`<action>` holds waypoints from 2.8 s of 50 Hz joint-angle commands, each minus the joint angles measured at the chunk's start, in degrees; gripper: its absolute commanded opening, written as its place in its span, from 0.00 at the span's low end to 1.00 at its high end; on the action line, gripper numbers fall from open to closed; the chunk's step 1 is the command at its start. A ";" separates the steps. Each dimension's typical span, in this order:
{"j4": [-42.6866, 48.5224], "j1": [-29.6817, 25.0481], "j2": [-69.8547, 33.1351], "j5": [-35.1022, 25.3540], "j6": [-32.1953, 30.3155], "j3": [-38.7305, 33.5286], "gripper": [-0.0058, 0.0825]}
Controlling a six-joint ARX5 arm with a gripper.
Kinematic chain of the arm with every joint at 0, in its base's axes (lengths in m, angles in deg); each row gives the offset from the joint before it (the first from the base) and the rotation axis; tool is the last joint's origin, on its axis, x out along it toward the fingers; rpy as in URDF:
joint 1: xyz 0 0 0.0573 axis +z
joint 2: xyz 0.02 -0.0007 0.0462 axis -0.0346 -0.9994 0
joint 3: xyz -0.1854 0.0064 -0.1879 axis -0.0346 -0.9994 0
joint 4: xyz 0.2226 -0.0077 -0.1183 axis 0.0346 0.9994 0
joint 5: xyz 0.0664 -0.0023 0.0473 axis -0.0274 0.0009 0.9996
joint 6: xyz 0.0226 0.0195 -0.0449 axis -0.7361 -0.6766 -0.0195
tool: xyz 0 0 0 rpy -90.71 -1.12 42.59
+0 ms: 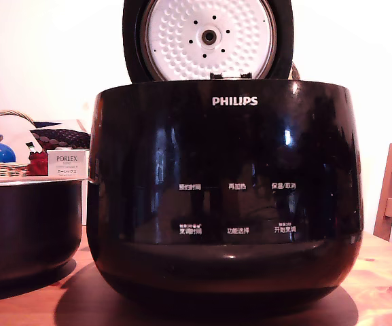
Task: Pick up the metallic pot next to the rice cooker
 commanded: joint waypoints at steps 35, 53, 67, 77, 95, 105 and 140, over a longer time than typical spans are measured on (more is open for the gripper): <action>23.04 0.37 0.11 -6.99 -5.57 1.79 0.04; 42.16 0.37 -1.53 -12.85 -8.55 2.99 0.06; 40.72 0.37 -9.03 -9.94 -22.75 2.99 0.52; 37.97 0.44 -16.35 -7.74 -26.16 2.99 0.63; 32.13 2.62 -28.00 -4.59 -27.85 2.99 0.64; 31.43 3.69 -31.93 -4.63 -28.26 2.99 0.62; 36.41 2.49 -33.18 -2.05 -28.26 5.99 0.04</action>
